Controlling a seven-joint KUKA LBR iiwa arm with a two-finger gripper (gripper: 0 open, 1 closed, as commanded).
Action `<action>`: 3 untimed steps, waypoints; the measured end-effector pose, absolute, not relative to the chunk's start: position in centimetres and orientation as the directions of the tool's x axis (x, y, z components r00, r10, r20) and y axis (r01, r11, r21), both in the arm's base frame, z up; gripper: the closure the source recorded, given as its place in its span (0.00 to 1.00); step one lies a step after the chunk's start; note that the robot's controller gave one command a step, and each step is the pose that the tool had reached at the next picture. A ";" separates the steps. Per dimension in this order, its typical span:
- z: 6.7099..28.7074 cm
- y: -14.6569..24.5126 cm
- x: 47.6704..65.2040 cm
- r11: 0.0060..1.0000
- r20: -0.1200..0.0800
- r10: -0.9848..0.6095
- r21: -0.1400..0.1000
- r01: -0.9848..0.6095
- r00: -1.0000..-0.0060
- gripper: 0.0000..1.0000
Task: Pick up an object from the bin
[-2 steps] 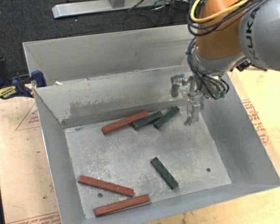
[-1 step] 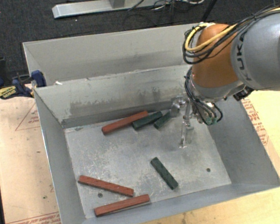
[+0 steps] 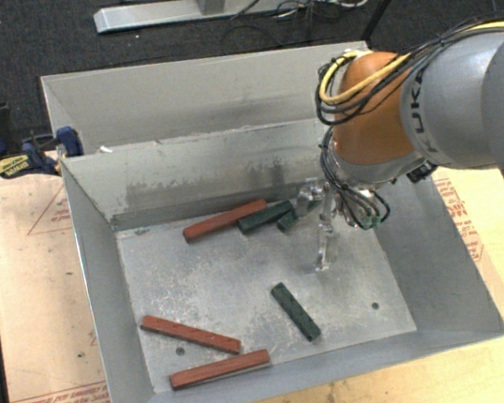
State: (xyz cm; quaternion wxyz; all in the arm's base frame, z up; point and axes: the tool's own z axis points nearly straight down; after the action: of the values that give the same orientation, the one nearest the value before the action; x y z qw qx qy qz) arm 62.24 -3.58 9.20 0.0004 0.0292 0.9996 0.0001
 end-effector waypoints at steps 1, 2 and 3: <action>8.3 -2.8 63.8 0.989 -0.005 -0.149 0.000 -0.149 -0.989 0.00; 7.5 7.6 64.5 0.992 -0.011 0.123 0.005 0.123 -0.992 1.00; 7.2 7.4 64.3 0.992 -0.002 0.122 0.001 0.122 -0.992 0.00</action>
Offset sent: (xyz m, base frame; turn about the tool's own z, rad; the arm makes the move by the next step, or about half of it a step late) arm 0.0195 0.1091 -0.0209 0.0673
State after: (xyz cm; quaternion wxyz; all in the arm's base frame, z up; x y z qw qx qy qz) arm 64.25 7.44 7.21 0.0009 0.0613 0.9981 0.0006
